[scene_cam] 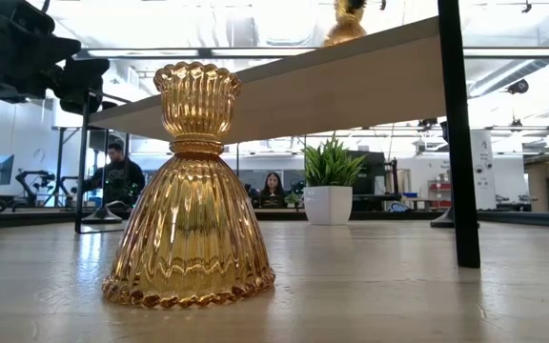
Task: Pick & Place candle stick holders
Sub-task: Put the orange candle holder on the shelf
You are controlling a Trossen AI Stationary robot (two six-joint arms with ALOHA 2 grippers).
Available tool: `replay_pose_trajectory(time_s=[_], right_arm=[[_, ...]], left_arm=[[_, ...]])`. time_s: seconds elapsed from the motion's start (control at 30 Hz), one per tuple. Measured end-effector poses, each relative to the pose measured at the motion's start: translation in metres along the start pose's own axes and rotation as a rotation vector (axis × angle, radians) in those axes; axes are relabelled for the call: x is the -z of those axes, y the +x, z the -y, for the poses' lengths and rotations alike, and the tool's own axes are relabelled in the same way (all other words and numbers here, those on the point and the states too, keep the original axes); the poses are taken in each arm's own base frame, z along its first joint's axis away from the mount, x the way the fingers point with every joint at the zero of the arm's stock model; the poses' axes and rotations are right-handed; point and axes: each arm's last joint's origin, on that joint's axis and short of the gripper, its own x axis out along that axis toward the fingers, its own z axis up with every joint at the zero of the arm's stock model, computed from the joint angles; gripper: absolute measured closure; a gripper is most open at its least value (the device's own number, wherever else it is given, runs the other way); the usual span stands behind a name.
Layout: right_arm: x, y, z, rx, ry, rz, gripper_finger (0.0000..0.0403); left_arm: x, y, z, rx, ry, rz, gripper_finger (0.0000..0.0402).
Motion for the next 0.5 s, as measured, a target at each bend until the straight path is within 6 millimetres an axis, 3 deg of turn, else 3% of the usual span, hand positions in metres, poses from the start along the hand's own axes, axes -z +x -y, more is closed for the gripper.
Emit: replay_pose_trajectory(time_s=[0.2, 0.5], right_arm=[[0.004, 0.016, -0.013, 0.007, -0.021, -0.074, 0.0381], [0.001, 0.021, -0.025, 0.011, -0.036, -0.045, 0.0381]], left_arm=[[0.000, 0.000, 0.000, 0.000, 0.000, 0.000, 0.0207], [0.000, 0.000, 0.000, -0.001, 0.000, 0.000, 0.0207]])
